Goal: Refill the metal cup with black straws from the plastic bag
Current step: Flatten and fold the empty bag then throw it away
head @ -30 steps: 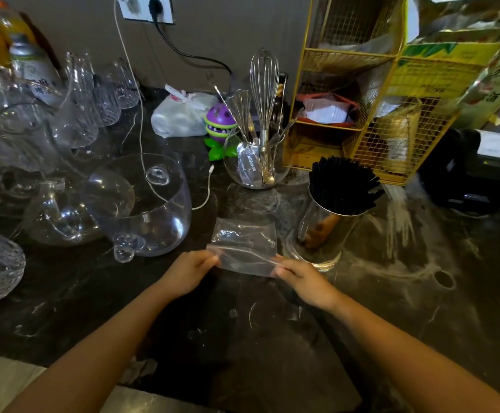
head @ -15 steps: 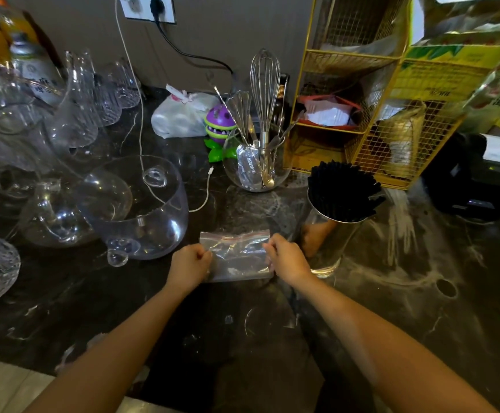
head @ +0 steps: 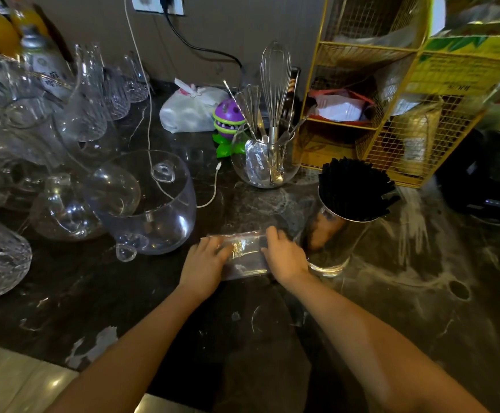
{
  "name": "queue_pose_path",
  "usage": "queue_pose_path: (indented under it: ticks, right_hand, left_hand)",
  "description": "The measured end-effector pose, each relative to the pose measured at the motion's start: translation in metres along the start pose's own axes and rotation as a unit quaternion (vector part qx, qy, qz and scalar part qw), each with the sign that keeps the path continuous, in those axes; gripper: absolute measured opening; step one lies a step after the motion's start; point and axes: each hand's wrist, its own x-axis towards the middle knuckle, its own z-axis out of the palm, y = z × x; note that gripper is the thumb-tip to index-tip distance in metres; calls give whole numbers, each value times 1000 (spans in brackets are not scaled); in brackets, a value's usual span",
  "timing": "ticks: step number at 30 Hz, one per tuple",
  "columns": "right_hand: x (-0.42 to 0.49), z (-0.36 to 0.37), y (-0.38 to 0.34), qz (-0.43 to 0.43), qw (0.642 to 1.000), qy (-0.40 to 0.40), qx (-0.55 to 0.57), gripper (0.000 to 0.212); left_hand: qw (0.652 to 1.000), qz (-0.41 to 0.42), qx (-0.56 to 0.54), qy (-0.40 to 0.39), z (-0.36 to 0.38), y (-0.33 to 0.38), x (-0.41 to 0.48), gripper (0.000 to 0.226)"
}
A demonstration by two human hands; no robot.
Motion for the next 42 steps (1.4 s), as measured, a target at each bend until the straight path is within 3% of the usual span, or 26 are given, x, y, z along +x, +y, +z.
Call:
queue_pose_path:
  ticks: [3, 5, 8, 13, 17, 19, 21, 24, 29, 34, 38, 42]
  right_hand:
    - [0, 6, 5, -115, 992, -4, -47, 43]
    - [1, 6, 7, -177, 982, -26, -65, 44]
    - [2, 8, 7, -208, 977, -37, -34, 43]
    - [-9, 7, 10, -197, 965, -158, -74, 62]
    - [-13, 4, 4, -195, 958, -163, -133, 65]
    - [-13, 3, -2, -193, 957, -156, -149, 62]
    - [-14, 1, -7, -197, 958, -148, -149, 59]
    - [-17, -4, -11, -192, 968, -133, -91, 57]
    - [-18, -11, -7, -187, 975, -117, -30, 39]
    - [-12, -14, -6, -166, 982, -58, 72, 13]
    - [-3, -10, -4, -92, 989, -60, 100, 16]
    - [5, -5, -4, -26, 993, -69, 92, 22]
  left_hand:
    - [996, 38, -69, -40, -5, 4, 1, 56]
    - [995, 51, -57, -60, -3, 3, 4, 56]
    - [992, 47, -44, -111, 1, 0, 7, 53]
    - [980, 60, -68, -176, -6, 0, 5, 59]
    - [969, 102, -23, -222, -17, 1, 1, 72]
    - [977, 106, 0, -186, -19, 2, -1, 68]
    - [985, 152, 42, -70, -17, 5, -3, 59]
    - [979, 188, 74, 4, -14, 8, -3, 46]
    - [988, 154, 32, 2, -18, 3, -2, 34]
    - [990, 68, -72, -98, -32, -1, 9, 25]
    - [986, 38, -98, -129, -34, 0, 19, 16]
    - [990, 64, -23, -123, -31, -4, 33, 25]
